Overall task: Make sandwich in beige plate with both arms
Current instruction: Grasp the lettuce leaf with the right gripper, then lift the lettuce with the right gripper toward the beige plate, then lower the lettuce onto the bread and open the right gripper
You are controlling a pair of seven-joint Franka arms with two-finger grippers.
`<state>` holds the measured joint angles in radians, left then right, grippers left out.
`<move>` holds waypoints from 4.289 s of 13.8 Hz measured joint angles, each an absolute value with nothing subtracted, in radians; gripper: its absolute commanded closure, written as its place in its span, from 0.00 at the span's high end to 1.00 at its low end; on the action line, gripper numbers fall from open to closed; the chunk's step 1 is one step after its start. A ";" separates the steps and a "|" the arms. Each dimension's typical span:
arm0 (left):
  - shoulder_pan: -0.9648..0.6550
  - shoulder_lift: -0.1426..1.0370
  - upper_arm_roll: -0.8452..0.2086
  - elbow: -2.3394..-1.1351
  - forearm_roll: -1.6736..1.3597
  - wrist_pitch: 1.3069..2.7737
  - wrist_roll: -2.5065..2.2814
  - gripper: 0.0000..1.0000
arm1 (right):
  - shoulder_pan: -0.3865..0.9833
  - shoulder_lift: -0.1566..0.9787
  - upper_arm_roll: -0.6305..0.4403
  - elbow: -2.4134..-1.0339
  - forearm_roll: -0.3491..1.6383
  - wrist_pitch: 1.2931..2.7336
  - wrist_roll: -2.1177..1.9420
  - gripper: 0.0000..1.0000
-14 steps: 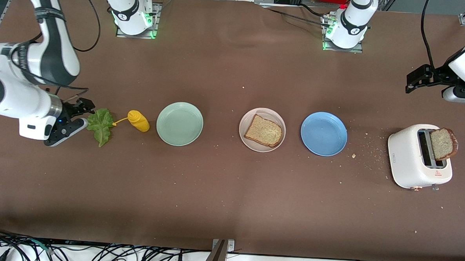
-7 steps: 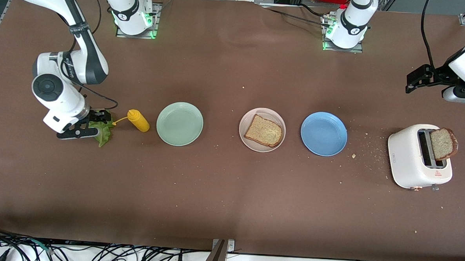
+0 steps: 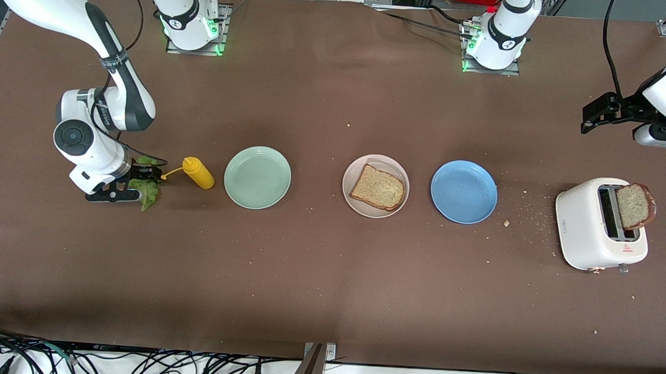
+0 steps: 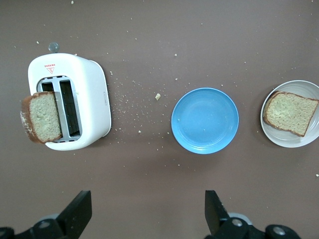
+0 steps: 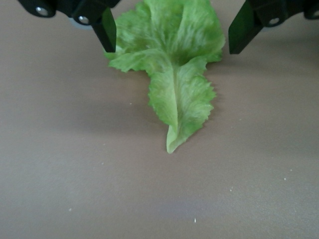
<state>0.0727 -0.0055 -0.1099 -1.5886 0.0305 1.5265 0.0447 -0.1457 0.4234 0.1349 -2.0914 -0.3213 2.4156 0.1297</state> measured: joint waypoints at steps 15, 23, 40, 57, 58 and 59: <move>0.073 -0.005 -0.110 -1.589 0.031 1.527 0.045 1.00 | -0.186 0.487 0.133 -2.120 -0.296 2.566 0.138 0.00; 0.073 -0.005 -0.110 -1.589 0.031 1.527 0.045 1.00 | -0.184 0.435 0.193 -2.052 -0.296 2.411 0.098 0.00; 0.073 -0.006 -0.110 -1.588 0.031 1.527 0.045 1.00 | 0.036 0.341 0.591 -1.712 -0.108 2.136 0.137 0.00; 0.073 -0.006 -0.110 -1.588 0.031 1.527 0.045 1.00 | 0.422 0.812 0.469 -1.612 -0.103 2.826 0.347 0.00; 0.073 -0.006 -0.110 -1.588 0.031 1.527 0.045 1.00 | 0.434 0.817 0.463 -1.609 -0.103 2.833 0.351 0.00; 0.073 -0.006 -0.110 -1.588 0.031 1.527 0.045 1.00 | 0.443 0.821 0.455 -1.607 -0.103 2.847 0.355 0.01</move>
